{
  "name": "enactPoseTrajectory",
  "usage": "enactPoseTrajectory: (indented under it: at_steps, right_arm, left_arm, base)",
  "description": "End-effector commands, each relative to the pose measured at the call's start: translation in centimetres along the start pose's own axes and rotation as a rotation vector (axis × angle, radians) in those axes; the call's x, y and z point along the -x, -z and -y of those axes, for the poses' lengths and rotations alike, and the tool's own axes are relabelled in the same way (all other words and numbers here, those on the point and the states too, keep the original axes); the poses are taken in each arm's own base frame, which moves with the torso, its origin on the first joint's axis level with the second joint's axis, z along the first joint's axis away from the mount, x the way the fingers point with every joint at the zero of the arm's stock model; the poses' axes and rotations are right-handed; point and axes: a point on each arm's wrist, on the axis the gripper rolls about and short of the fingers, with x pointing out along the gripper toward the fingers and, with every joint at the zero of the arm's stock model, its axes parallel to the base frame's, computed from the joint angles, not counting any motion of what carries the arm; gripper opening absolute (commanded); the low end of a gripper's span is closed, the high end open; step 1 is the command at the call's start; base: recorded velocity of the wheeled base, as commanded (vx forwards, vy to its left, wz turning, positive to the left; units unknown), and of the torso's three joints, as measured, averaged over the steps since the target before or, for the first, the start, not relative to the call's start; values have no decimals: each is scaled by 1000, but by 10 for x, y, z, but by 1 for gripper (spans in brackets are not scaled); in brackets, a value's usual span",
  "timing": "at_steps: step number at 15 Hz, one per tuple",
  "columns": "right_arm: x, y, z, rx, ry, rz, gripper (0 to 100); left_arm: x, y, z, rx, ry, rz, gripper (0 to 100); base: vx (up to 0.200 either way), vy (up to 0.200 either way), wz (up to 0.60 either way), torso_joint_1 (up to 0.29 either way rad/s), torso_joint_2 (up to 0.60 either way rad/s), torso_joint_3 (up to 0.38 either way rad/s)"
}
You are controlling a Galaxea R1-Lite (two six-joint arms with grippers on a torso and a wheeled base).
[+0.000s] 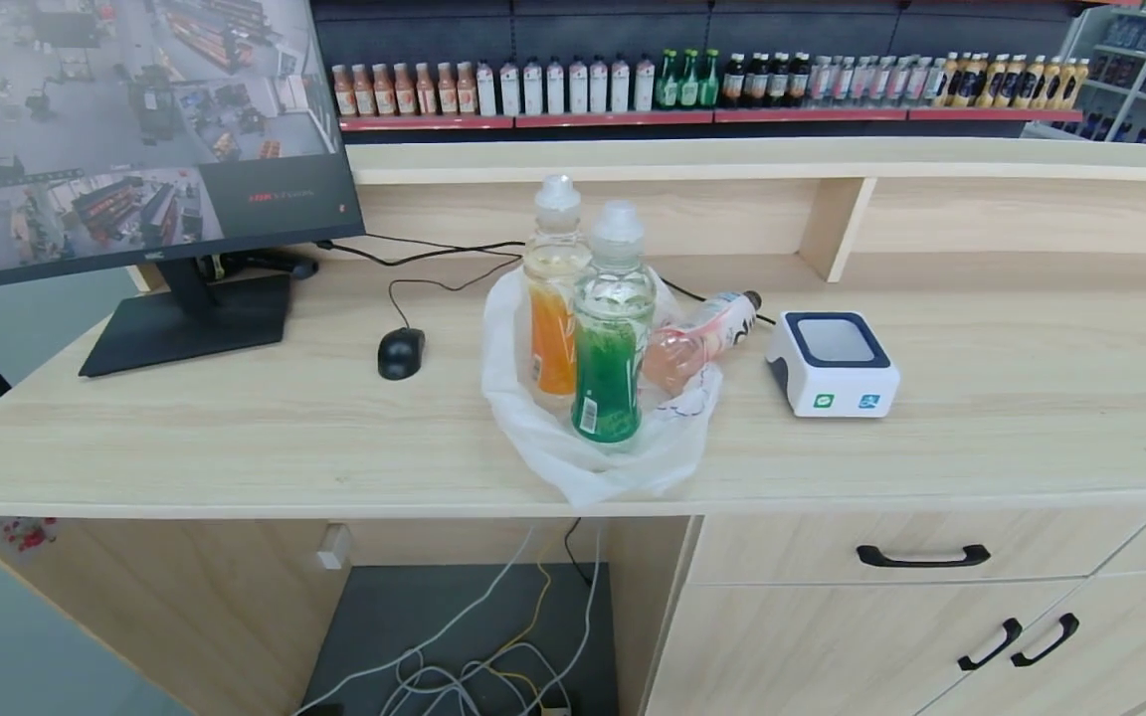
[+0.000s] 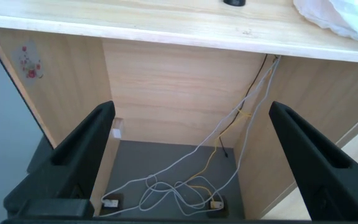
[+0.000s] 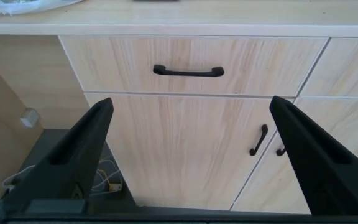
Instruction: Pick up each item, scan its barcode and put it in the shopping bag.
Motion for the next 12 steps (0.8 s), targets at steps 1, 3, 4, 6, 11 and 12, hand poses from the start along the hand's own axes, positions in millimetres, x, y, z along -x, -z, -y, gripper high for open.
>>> enactPoseTrajectory:
  at_steps: [1,3,4,6,11,12]
  right_arm:
    - [0,0,0,1,0,0,100]
    - [0,0,0,1,0,-1,100]
    - [0,0,0,1,0,0,100]
    - [0,0,0,1,0,0,100]
    - [0,0,0,1,0,0,100]
    - [0,0,0,1,0,0,100]
  left_arm:
    - [0,0,0,0,1,0,100]
    - [0,0,0,3,-1,-1,100]
    - [0,0,0,3,-1,-1,100]
    - [0,0,0,3,-1,-1,100]
    - [0,0,0,5,-1,0,100]
    - [0,0,0,3,-1,0,100]
  base:
    - [0,-200,0,2,2,2]
    - [0,-200,0,0,0,2]
    - [0,-200,0,7,-2,2]
    - [0,-200,0,5,5,2]
    - [0,-200,0,2,0,4]
    - [0,-200,0,-2,-2,2]
